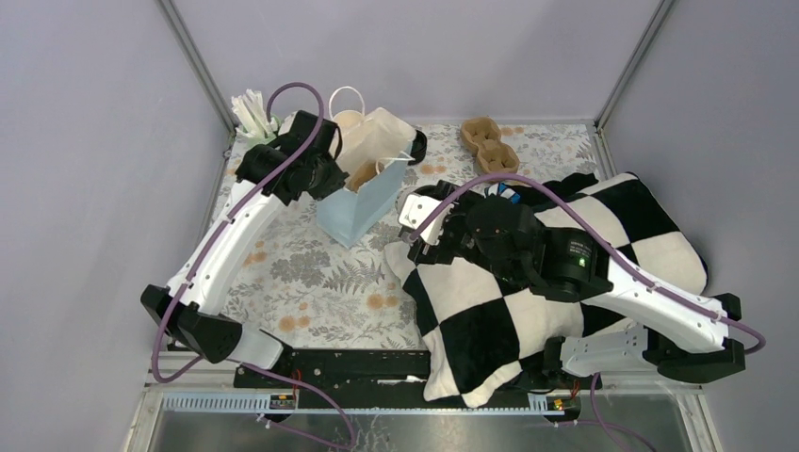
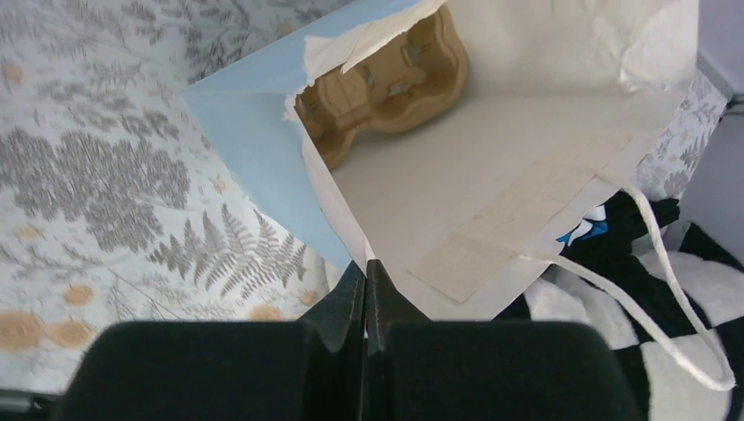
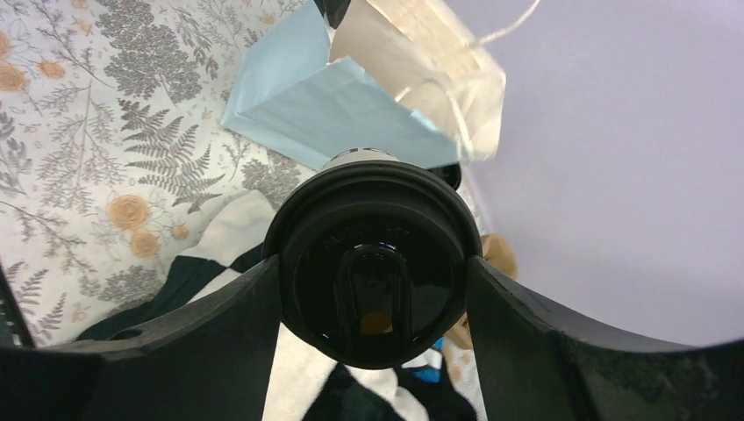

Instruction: Pack the takeout coffee

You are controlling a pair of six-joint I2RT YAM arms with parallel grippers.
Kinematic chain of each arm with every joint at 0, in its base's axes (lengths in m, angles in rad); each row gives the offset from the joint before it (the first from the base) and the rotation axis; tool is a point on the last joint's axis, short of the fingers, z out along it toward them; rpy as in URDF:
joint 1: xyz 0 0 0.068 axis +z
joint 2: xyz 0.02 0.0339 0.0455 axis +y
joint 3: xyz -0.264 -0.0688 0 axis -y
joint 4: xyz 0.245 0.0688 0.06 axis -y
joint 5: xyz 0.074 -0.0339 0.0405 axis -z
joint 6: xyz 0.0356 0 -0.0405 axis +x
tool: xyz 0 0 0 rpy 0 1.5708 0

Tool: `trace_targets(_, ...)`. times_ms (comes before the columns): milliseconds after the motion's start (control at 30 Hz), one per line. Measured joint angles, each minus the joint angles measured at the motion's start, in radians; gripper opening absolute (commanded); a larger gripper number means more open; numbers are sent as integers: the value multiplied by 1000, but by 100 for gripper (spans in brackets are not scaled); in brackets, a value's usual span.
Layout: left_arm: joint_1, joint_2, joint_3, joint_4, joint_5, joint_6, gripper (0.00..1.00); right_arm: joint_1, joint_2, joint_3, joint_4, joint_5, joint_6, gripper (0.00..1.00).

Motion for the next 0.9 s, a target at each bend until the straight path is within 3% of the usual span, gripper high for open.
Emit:
trace_targets(233,-24,-107,-134,166,18,328,0,0,20,17,28,-40,-165,53)
trace_targets(433,-45,-296,-396,333,26,592,0,0,38,18,48,-66,-287,51)
trace_targets(633,-45,-458,-617,456,5,719,0,0,48,18,48,-108,-378,51)
trace_targets(900,-47,-572,-754,600,-42,822,0,-2,111,103,18,-155,-435,50)
